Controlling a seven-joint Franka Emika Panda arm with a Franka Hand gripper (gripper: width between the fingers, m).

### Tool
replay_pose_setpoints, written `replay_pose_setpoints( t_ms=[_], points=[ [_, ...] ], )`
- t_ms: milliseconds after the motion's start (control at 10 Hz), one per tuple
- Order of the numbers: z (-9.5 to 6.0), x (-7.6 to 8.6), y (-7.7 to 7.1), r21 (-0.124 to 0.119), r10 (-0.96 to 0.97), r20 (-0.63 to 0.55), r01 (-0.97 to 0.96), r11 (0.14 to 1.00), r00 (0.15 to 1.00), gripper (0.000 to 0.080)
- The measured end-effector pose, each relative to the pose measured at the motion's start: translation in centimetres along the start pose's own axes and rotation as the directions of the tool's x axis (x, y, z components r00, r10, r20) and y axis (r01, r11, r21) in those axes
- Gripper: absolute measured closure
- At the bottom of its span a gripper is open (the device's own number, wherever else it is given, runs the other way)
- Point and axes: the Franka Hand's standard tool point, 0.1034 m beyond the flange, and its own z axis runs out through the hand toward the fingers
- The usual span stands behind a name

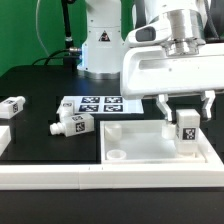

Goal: Assemble one leg

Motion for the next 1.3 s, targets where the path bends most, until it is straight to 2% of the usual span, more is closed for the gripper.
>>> replay_pose_setpoints(
  t_ms=[100, 200, 400, 600, 800, 900, 1200, 1300],
  points=[
    [0.0, 0.0, 0.0, 0.000, -0.001, 0.002, 0.001, 1.000, 1.000, 0.0272],
    [0.1, -0.2, 0.1, 0.002, 0.005, 0.044, -0.005, 1.000, 0.999, 0.0188],
    [-0.3, 1.6, 0.3, 0.009, 0.030, 0.147, -0.032, 0.999, 0.989, 0.0157],
    [0.0, 1.4, 0.0, 0.010, 0.085, 0.345, -0.094, 0.996, 0.935, 0.0152],
    [0.1, 1.0, -0.2, 0.004, 0.106, 0.476, -0.123, 0.992, 0.873, 0.0151],
    [0.2, 1.0, 0.2, 0.001, 0.112, 0.517, -0.131, 0.991, 0.849, 0.0151],
    [0.6, 0.5, 0.9, -0.014, 0.132, 0.503, -0.145, 0.989, 0.854, 0.0151],
    [0.6, 0.5, 0.9, -0.014, 0.132, 0.503, -0.145, 0.989, 0.854, 0.0277]
  ],
)
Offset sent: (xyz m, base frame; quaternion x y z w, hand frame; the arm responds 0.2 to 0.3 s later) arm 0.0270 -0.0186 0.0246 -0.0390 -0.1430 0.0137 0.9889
